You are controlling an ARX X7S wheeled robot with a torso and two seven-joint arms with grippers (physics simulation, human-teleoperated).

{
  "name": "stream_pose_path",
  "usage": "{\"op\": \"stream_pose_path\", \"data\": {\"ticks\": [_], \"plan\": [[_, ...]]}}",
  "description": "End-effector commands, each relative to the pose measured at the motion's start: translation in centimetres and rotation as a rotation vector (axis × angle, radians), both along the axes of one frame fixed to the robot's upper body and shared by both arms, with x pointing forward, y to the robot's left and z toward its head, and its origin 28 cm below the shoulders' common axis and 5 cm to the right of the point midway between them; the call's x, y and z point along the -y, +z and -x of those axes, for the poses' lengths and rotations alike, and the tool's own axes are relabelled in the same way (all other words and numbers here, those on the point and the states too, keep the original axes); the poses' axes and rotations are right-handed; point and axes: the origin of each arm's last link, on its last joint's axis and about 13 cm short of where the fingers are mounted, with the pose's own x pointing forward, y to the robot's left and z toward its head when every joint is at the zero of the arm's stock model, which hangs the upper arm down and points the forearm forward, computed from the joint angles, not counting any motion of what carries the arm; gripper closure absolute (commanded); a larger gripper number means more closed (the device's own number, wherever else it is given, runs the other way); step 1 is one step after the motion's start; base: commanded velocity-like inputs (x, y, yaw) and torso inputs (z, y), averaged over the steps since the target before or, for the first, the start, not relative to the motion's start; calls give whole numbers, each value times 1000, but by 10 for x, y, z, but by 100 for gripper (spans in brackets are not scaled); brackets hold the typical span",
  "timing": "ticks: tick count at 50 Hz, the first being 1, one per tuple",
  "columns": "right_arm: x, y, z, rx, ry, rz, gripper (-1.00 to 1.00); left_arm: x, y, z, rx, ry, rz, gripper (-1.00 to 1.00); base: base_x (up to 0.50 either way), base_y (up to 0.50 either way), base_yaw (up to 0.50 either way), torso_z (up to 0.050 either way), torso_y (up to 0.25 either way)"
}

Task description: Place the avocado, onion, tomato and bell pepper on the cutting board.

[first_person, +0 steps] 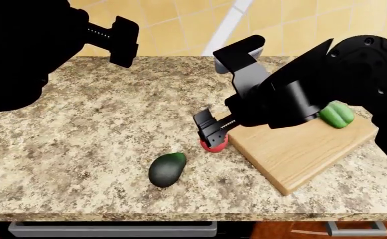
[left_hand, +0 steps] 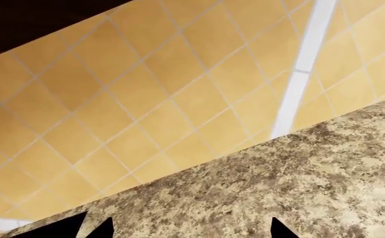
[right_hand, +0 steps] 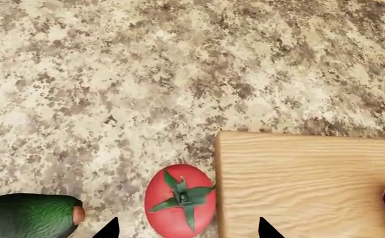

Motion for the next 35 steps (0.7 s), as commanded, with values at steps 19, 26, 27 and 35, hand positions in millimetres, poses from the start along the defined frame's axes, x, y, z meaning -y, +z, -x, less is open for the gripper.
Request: {"op": "stream_pose_path", "data": {"ticks": [19,26,27,35], "plan": [[-13,-24,-12,-21,20,56,-100,-2,-2,0,-5,-1,6,-100,0,0,0,0,0],[-12,-29,-16,-26,5,69,-100,-2,-4,-1,-8,1,8,-100,0,0,0,0,0],[-12,-29,-17,-24,4,72,-100,-2,-4,-1,-8,-1,8,-100,0,0,0,0,0],[-15,-35,-15,-42,18,87,-100,-2,-4,-1,-8,-3,6,-100,0,0,0,0,0]]}}
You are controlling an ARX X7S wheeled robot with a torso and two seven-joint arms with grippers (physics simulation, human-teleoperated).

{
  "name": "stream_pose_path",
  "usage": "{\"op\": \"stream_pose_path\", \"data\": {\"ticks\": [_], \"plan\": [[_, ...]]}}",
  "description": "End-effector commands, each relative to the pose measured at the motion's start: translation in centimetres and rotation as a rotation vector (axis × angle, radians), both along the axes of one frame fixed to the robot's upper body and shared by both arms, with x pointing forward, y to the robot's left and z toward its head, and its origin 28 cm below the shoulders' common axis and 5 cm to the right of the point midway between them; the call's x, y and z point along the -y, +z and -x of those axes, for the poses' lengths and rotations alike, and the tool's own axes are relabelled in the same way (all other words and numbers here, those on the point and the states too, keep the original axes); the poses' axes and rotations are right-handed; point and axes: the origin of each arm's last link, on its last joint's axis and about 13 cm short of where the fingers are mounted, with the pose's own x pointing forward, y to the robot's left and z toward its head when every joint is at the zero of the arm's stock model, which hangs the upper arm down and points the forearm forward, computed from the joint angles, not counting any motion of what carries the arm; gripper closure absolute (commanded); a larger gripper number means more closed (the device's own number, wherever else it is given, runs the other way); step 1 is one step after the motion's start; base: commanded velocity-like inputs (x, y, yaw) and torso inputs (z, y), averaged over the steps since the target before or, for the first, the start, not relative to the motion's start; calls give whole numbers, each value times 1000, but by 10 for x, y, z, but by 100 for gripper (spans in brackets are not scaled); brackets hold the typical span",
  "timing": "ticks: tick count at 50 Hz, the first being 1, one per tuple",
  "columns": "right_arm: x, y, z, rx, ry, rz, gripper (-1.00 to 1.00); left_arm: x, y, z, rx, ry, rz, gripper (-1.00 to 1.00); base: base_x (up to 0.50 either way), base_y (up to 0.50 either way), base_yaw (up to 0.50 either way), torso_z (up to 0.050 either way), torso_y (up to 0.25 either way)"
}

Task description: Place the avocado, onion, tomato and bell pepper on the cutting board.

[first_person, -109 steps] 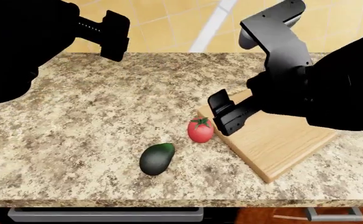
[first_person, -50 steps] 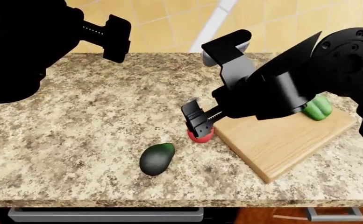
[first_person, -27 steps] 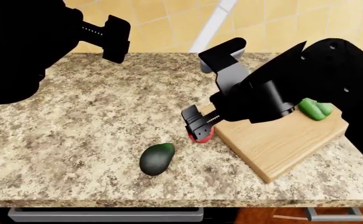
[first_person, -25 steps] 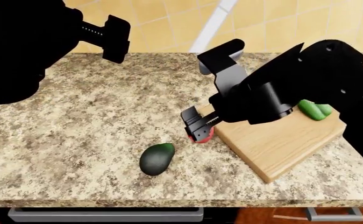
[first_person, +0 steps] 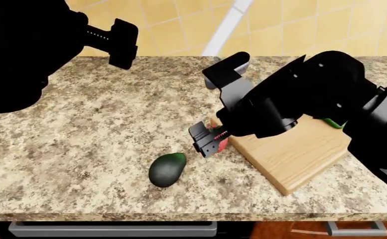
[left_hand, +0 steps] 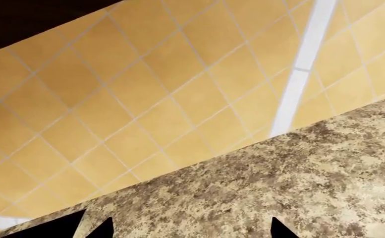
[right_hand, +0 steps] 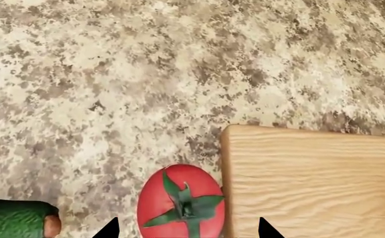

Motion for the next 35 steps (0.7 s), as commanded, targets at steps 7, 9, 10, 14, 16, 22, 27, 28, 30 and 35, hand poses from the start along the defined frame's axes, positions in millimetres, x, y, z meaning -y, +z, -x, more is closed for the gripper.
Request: {"op": "stream_pose_path", "data": {"ticks": [7,9,10,14,16,22,27,28,30,35], "plan": [[-6,-12,-3,-18,14,38,-100,-1,-1,0,-2,0,1,-100,0,0,0,0,0],[-8,-12,-3,-19,22,42,-100,-2,-2,0,-3,0,3,-100,0,0,0,0,0],[-8,-12,-3,-19,21,41,-100,-2,-2,0,-3,1,3,-100,0,0,0,0,0],[-8,-13,-4,-17,23,46,-100,-3,-3,1,-4,3,6,-100,0,0,0,0,0],[-8,-13,-4,-17,22,49,-100,-3,-3,1,-3,4,7,-100,0,0,0,0,0],[-8,-13,-4,-18,27,54,-100,-3,-3,1,-4,1,8,-100,0,0,0,0,0],[-7,-13,-3,-25,27,58,-100,-3,0,1,2,2,8,-100,0,0,0,0,0],[-7,-14,-3,-28,24,66,100,-3,0,1,1,2,10,-100,0,0,0,0,0],[-7,-14,-3,-29,25,70,100,-3,-1,2,2,3,10,-100,0,0,0,0,0],[-7,-14,-3,-32,22,71,100,-4,-1,2,0,5,11,-100,0,0,0,0,0]]}}
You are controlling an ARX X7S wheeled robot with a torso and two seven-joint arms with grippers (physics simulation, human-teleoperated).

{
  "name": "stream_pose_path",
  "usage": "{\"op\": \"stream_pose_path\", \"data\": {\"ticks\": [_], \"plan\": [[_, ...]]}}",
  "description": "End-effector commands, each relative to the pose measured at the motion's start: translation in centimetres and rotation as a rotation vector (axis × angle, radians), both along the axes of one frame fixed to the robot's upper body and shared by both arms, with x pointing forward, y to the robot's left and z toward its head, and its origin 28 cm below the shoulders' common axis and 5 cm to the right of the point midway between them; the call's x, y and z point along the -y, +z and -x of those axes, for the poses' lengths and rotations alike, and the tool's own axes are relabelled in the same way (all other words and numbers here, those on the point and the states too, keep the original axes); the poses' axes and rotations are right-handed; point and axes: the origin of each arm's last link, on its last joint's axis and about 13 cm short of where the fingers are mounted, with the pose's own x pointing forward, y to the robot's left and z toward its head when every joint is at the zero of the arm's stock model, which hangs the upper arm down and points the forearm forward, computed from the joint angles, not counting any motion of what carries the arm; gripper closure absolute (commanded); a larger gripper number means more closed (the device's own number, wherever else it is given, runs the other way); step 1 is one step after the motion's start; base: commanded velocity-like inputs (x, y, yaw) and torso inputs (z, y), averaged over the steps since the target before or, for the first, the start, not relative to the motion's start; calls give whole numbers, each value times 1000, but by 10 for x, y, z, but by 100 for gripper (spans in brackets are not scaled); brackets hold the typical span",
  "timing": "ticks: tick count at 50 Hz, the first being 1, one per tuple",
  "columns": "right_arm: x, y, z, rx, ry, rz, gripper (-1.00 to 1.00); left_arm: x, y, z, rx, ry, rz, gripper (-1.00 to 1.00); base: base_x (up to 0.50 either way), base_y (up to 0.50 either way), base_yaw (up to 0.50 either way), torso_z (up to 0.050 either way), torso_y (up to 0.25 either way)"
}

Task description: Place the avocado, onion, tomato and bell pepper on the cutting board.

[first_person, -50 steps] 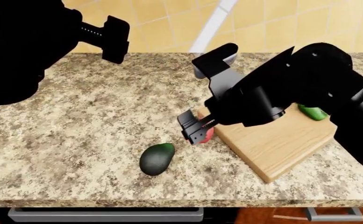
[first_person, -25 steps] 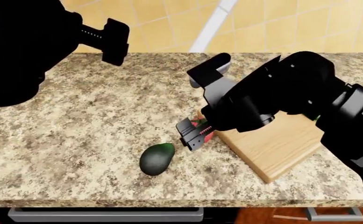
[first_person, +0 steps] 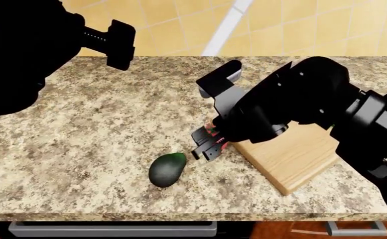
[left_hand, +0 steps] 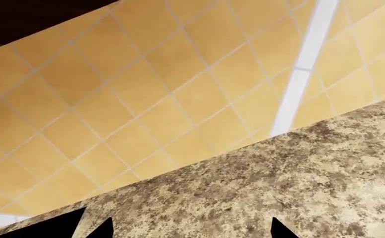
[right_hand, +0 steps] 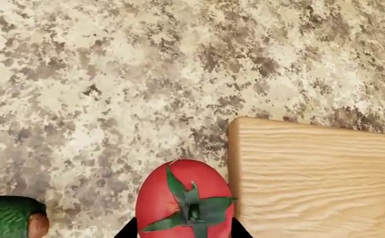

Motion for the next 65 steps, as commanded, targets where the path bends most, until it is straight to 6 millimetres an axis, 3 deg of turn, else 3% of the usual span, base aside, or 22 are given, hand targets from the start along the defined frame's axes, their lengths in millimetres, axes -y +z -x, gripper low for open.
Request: {"op": "stream_pose_path", "data": {"ticks": [1,15,22,38,44,58,65], "plan": [[-1,-2,1,-14,3,15,100,-1,0,1,2,2,4,-100,0,0,0,0,0],[2,2,3,5,11,41,100,-1,2,1,4,3,8,-100,0,0,0,0,0],[8,34,17,73,21,25,100,2,3,-1,5,-4,5,-100,0,0,0,0,0],[27,80,39,181,-10,-36,100,5,-5,-5,-110,-1,16,-100,0,0,0,0,0],[40,90,46,204,-57,-32,100,9,-5,5,-223,-73,54,-100,0,0,0,0,0],[52,92,45,215,-125,-33,100,19,12,26,-372,-250,143,-100,0,0,0,0,0],[52,90,45,211,-125,-29,100,17,14,28,-402,-232,149,-100,0,0,0,0,0]]}}
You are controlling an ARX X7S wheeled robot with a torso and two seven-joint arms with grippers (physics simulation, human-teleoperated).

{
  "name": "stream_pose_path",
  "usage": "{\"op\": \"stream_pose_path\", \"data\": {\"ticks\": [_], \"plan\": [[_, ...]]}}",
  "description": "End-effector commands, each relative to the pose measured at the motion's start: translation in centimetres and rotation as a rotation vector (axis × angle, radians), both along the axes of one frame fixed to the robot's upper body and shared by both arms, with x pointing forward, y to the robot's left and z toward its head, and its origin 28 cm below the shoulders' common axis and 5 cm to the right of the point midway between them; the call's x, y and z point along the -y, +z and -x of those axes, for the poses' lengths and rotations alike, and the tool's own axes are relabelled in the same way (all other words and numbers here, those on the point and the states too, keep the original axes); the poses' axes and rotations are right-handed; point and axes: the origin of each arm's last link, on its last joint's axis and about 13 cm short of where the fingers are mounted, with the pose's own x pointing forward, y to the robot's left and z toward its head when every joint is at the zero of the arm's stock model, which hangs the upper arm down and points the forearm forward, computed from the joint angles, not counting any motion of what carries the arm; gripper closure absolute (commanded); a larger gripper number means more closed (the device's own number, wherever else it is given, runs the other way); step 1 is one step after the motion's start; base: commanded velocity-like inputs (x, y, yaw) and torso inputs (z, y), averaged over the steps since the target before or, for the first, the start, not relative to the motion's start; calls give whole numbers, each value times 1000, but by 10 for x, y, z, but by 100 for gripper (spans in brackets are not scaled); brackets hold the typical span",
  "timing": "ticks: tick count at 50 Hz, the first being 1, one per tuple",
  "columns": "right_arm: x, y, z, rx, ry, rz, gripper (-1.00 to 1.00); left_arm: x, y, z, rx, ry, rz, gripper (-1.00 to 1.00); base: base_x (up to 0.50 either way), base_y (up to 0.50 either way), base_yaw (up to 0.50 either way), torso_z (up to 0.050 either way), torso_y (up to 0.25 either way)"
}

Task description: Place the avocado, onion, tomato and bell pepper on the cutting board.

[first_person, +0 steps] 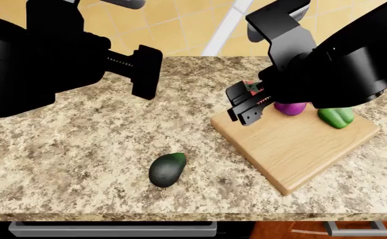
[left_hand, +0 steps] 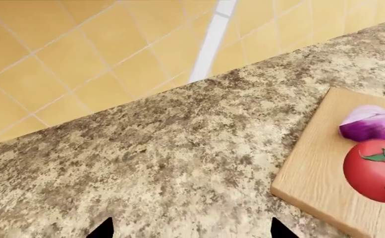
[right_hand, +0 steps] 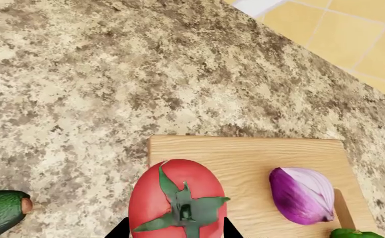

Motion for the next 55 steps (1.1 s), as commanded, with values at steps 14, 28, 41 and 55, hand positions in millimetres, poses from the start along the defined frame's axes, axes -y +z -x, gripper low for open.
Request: {"op": "stream_pose_path", "data": {"ticks": [14,28,41,55], "plan": [[6,9,4,29,-23,4,100,-2,-21,4,-207,-49,8,-100,0,0,0,0,0],[10,12,6,45,-39,3,100,10,-17,16,-219,-187,62,-100,0,0,0,0,0],[8,12,4,46,-32,1,100,13,-28,15,-255,-172,41,-100,0,0,0,0,0],[8,9,3,46,-26,-1,100,8,-45,12,-296,-180,25,-100,0,0,0,0,0]]}}
